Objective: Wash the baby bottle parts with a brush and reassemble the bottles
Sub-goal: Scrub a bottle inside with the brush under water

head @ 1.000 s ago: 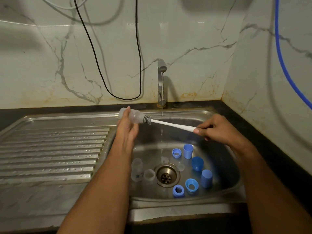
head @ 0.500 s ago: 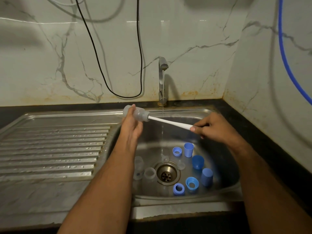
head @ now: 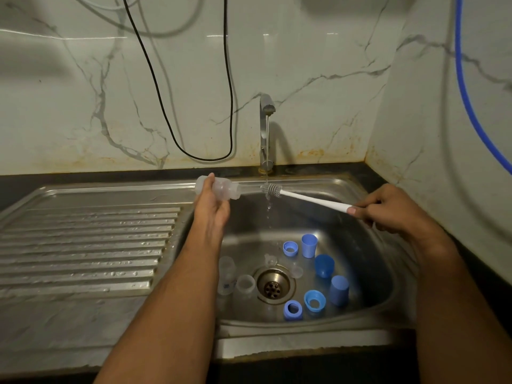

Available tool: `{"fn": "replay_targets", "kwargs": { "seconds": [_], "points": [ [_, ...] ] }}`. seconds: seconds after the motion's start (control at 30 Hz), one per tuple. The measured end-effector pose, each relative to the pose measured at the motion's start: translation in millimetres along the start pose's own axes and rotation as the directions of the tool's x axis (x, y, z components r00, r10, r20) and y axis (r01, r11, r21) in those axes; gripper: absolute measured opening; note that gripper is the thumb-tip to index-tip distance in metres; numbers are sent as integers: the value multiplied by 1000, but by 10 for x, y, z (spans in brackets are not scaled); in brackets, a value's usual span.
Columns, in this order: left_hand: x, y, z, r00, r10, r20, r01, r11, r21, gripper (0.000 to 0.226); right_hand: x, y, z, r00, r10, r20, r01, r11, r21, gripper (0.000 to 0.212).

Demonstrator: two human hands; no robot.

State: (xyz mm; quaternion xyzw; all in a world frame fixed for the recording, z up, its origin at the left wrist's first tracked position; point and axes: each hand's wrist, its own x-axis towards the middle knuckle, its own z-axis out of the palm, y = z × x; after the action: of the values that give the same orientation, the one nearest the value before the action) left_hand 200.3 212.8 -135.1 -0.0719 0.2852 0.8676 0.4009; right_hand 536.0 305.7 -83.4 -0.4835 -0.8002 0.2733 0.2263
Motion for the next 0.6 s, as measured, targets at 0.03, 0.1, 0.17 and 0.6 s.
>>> {"fn": "replay_targets", "kwargs": {
  "seconds": [0.03,0.1,0.17,0.6],
  "points": [
    [0,-6,3,1000,-2,-3,2,1000,3,62,-8,1,-7,1000,0,-5,0,1000,12,4],
    [18,-11,-1,1000,-2,-5,2,1000,12,64,-20,-10,-28,1000,-2,0,2,1000,22,4],
    [27,-11,-6,1000,-10,2,10,1000,16,64,-22,-36,-33,1000,-4,27,4,1000,19,5],
    [-122,-240,103,994,-26,104,7,984,180,45,0,-393,436,975,-192,113,205,972,-116,18]
  ]
}}
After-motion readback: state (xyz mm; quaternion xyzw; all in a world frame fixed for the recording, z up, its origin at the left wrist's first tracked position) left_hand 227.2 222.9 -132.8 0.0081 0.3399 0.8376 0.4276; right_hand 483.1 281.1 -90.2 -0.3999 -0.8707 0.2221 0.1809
